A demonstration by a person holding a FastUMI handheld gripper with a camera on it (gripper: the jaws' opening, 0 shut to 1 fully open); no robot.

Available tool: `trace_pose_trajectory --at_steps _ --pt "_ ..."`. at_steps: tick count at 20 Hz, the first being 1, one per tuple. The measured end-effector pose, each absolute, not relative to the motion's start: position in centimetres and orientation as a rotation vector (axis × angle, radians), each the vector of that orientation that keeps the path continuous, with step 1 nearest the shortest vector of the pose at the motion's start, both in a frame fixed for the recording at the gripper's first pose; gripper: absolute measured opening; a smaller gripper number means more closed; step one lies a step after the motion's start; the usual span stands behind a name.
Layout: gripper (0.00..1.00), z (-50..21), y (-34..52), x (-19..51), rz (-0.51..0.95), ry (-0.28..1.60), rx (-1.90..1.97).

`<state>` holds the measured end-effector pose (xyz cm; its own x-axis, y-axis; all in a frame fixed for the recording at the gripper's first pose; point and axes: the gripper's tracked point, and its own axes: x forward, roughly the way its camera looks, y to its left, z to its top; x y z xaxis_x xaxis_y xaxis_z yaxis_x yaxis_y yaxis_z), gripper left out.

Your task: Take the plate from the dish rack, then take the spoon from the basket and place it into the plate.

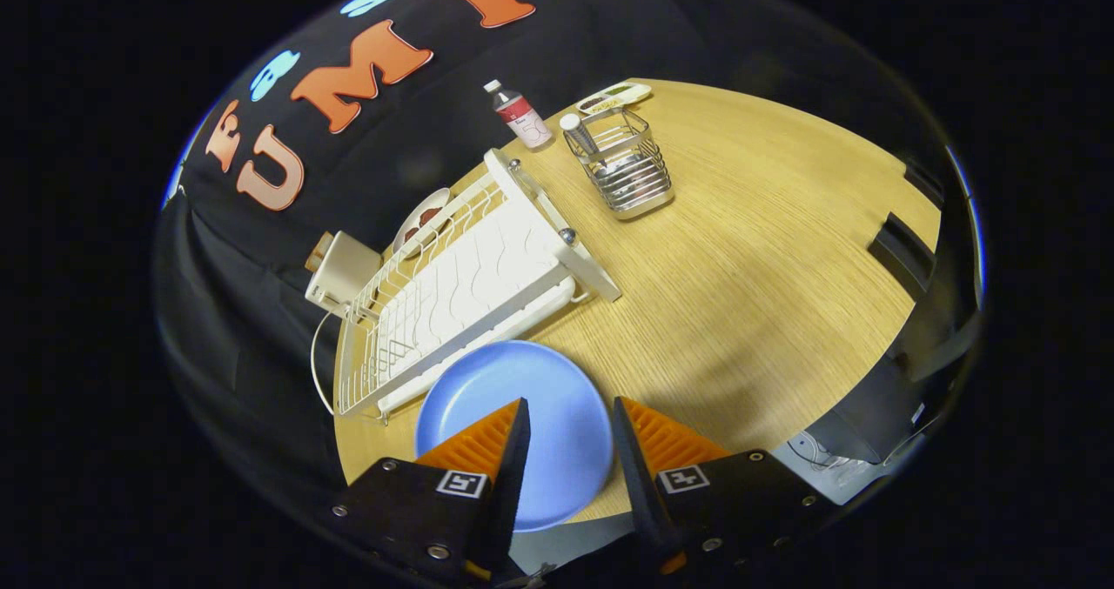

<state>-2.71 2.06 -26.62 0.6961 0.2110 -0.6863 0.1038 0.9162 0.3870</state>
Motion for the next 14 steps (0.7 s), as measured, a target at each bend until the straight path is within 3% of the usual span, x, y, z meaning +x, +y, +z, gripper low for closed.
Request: trace_pose_trajectory --at_steps 3,6,8,14 --pt "0.68 -25.9 0.4 -1.8 0.029 0.778 0.363" --pt "0.88 -24.3 -1.3 -0.7 0.000 0.740 0.302" --pt "0.97 -23.2 -2.5 0.2 -0.015 0.703 0.256" --pt "0.99 -19.4 -5.0 3.2 -0.041 0.581 0.114"
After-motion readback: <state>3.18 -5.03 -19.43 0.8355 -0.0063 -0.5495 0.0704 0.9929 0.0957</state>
